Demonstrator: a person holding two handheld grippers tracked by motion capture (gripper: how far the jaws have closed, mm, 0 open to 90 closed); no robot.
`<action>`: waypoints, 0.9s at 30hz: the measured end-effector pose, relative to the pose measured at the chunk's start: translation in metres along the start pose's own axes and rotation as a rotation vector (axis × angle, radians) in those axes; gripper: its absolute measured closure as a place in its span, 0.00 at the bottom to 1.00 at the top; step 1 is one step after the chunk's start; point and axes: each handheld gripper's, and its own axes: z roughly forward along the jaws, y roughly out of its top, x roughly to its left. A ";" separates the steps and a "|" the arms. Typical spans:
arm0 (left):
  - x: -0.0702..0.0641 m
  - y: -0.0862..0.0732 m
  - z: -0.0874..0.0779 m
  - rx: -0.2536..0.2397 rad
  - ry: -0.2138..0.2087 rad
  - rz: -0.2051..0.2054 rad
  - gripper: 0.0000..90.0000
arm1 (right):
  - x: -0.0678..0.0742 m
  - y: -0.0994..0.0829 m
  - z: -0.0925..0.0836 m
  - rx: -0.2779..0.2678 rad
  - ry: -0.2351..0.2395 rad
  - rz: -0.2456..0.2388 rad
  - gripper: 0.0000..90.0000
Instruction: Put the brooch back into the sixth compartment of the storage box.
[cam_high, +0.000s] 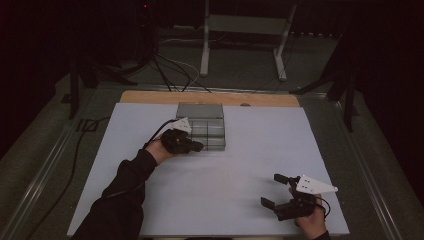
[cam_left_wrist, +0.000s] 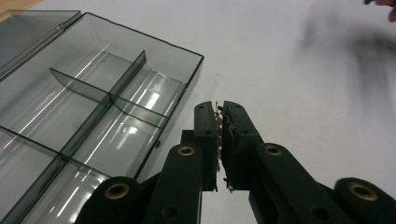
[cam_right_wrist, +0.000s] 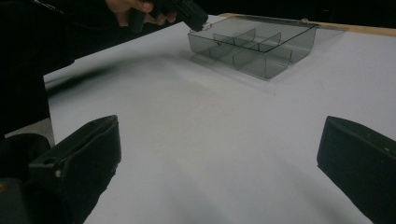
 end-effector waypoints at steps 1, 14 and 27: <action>0.000 0.001 0.001 -0.004 -0.001 -0.005 0.97 | 0.000 0.000 0.000 -0.001 0.000 0.001 0.00; 0.006 0.021 0.018 -0.019 0.018 -0.034 0.97 | 0.000 0.000 -0.001 -0.003 0.002 0.001 0.00; 0.011 0.036 0.037 -0.010 0.057 -0.062 0.97 | 0.000 0.001 -0.002 -0.010 0.010 0.003 0.00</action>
